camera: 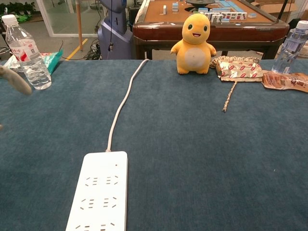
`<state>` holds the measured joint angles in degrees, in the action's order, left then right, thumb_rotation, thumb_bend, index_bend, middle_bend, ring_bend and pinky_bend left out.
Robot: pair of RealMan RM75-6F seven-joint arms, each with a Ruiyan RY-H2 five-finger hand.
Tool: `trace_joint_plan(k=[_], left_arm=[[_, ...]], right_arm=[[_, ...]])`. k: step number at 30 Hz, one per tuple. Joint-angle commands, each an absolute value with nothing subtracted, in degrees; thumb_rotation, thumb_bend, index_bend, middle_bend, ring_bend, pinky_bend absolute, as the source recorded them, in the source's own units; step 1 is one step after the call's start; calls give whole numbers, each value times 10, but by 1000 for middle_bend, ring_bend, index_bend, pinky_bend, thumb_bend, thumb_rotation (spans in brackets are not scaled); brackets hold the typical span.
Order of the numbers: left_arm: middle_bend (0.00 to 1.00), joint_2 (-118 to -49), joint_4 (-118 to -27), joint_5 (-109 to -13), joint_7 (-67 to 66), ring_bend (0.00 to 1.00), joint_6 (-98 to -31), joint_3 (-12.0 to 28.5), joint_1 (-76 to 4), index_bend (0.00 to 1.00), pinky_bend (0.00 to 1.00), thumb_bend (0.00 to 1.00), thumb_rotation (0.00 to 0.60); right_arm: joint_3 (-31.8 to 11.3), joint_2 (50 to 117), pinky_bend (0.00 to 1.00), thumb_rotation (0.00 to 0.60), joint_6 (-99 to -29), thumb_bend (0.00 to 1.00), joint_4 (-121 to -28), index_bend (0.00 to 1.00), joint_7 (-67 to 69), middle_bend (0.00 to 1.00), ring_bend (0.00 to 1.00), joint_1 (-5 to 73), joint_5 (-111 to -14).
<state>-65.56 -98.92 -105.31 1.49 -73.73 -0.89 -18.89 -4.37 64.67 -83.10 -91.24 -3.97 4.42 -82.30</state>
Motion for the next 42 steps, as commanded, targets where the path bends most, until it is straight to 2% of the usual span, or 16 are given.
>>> trace_joint_plan(k=[1, 4, 7, 9, 27, 42], left_arm=[[1000, -660, -1005, -1065, -26, 1000, -689, -18, -221, 343, 1000, 510, 600], [1000, -668, -1006, -1063, -52, 1000, -662, -21, -234, 333, 1000, 557, 600], [1000, -682, -1016, -1049, -79, 1000, -633, -20, -247, 320, 1000, 687, 600], [1000, -690, -1017, -1043, -91, 1000, -621, -19, -253, 312, 1000, 711, 600], [1000, -752, -1006, -1000, -176, 1000, -561, -16, -296, 255, 1000, 716, 600], [1000, -793, -993, -953, -208, 1000, -529, -12, -322, 232, 1000, 716, 600]], right_arm=[[-43, 647, 576, 600, -831, 180, -910, 490, -37, 425, 442, 42, -821], [-42, 646, 576, 600, -833, 180, -908, 490, -36, 425, 442, 40, -822], [-42, 646, 576, 600, -836, 180, -908, 490, -33, 425, 442, 38, -822], [-42, 646, 576, 600, -836, 181, -907, 490, -32, 425, 442, 37, -821], [-41, 653, 576, 600, -818, 181, -893, 490, -21, 425, 442, 43, -816], [-44, 635, 576, 600, -837, 180, -907, 490, -18, 425, 442, 33, -820]])
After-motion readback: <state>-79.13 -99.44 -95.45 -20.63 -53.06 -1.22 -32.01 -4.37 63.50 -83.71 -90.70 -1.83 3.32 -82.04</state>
